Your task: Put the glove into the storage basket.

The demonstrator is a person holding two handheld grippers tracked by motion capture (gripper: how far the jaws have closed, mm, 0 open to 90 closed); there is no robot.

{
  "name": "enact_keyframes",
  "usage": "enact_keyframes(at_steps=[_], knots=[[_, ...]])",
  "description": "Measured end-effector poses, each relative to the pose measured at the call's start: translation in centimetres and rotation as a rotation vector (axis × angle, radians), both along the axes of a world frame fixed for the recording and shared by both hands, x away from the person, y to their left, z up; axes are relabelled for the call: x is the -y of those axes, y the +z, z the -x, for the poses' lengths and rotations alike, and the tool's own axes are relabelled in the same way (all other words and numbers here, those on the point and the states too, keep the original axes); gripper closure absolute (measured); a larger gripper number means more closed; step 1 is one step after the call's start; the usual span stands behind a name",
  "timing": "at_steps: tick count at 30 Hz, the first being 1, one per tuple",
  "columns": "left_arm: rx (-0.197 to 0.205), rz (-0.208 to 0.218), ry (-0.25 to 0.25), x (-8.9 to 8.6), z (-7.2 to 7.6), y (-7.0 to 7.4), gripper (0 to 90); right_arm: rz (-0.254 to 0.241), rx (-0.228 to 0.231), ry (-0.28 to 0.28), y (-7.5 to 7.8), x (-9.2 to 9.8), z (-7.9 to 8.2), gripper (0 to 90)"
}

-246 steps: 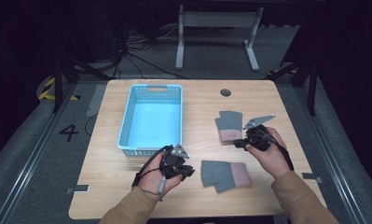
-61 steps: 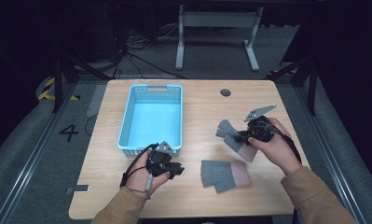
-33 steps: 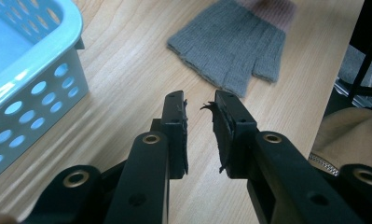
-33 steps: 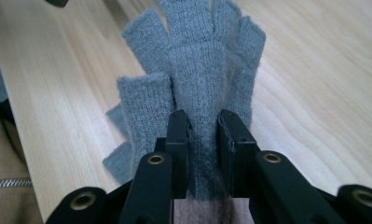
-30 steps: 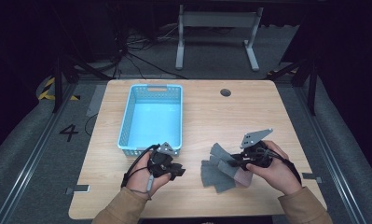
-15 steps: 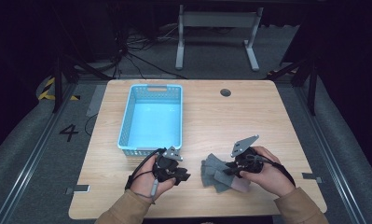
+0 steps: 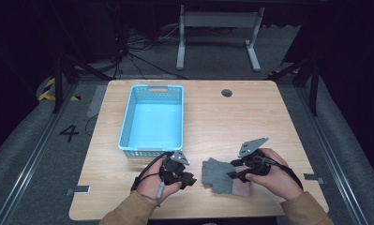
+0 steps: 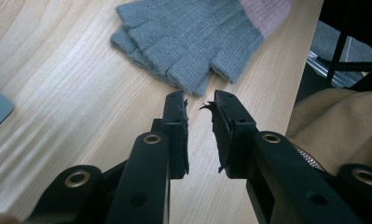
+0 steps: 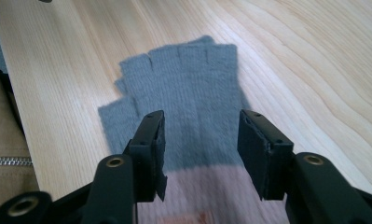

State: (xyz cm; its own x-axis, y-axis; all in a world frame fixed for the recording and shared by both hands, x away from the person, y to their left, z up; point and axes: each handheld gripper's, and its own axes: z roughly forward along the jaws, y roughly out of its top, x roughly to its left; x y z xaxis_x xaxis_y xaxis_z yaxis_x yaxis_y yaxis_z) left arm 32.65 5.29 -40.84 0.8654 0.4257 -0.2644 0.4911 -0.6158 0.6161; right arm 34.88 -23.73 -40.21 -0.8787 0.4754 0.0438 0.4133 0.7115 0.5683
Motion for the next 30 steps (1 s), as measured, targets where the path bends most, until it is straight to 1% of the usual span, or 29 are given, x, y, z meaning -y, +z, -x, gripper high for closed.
enact_keyframes(at_steps=[1,2,3,4,6,7,8,9,14,16,18,19,21,22,23,24,25,27,30], knots=[[0.000,0.000,0.000,0.0,0.0,0.0,75.5,0.000,0.000,0.000,0.0,0.0,0.0,53.2],[0.003,-0.005,-0.002,0.1,0.0,0.0,75.5,0.002,0.002,-0.002,0.1,0.3,0.1,53.7],[0.003,-0.009,-0.011,0.4,0.0,-0.1,75.4,-0.003,0.005,-0.017,0.5,1.1,0.2,55.1],[0.003,-0.009,-0.011,0.4,0.0,-0.1,75.4,-0.003,0.005,-0.017,0.5,1.1,0.2,55.1],[0.003,-0.010,-0.021,0.7,-0.1,-0.1,75.4,-0.005,0.009,-0.039,0.7,1.8,0.3,56.4],[0.005,-0.011,-0.025,0.9,-0.2,-0.2,75.5,-0.008,0.008,-0.062,0.8,2.3,0.3,56.3],[0.005,-0.011,-0.025,0.9,-0.2,-0.2,75.5,-0.008,0.008,-0.062,0.8,2.3,0.3,56.3],[0.004,-0.014,-0.026,0.9,-0.3,-0.2,75.6,-0.014,0.006,-0.076,0.9,2.6,0.4,56.2],[0.004,-0.013,-0.028,1.1,-0.3,-0.1,75.7,-0.014,0.001,-0.092,0.9,3.3,0.3,56.5],[-0.001,-0.014,-0.034,1.1,-0.4,-0.1,75.7,-0.009,-0.003,-0.096,0.9,3.7,0.3,58.3],[-0.002,-0.021,-0.030,1.2,-0.4,-0.2,75.7,0.006,-0.013,-0.097,1.0,4.2,0.2,61.4],[-0.003,-0.019,-0.032,1.1,-0.4,-0.3,75.7,0.024,-0.018,-0.100,1.1,4.5,0.2,64.8],[-0.004,-0.018,-0.031,1.1,-0.4,-0.3,75.7,0.038,-0.028,-0.100,1.0,4.7,0.1,67.3],[-0.004,-0.018,-0.031,1.1,-0.4,-0.3,75.7,0.038,-0.028,-0.100,1.0,4.7,0.1,67.3],[-0.003,-0.018,-0.032,1.1,-0.3,-0.3,75.7,0.054,-0.041,-0.105,1.0,5.1,0.0,68.6],[-0.003,-0.018,-0.032,1.1,-0.3,-0.3,75.7,0.054,-0.041,-0.105,1.0,5.1,0.0,68.6],[-0.004,-0.021,-0.033,1.1,-0.3,-0.3,75.7,0.072,-0.041,-0.106,1.0,5.4,-0.1,68.6],[-0.005,-0.022,-0.033,1.1,-0.3,-0.3,75.7,0.076,-0.042,-0.105,1.0,5.6,-0.2,68.6],[-0.005,-0.023,-0.035,1.2,-0.3,-0.4,75.7,0.093,-0.058,-0.112,0.8,6.2,-0.2,67.6]])
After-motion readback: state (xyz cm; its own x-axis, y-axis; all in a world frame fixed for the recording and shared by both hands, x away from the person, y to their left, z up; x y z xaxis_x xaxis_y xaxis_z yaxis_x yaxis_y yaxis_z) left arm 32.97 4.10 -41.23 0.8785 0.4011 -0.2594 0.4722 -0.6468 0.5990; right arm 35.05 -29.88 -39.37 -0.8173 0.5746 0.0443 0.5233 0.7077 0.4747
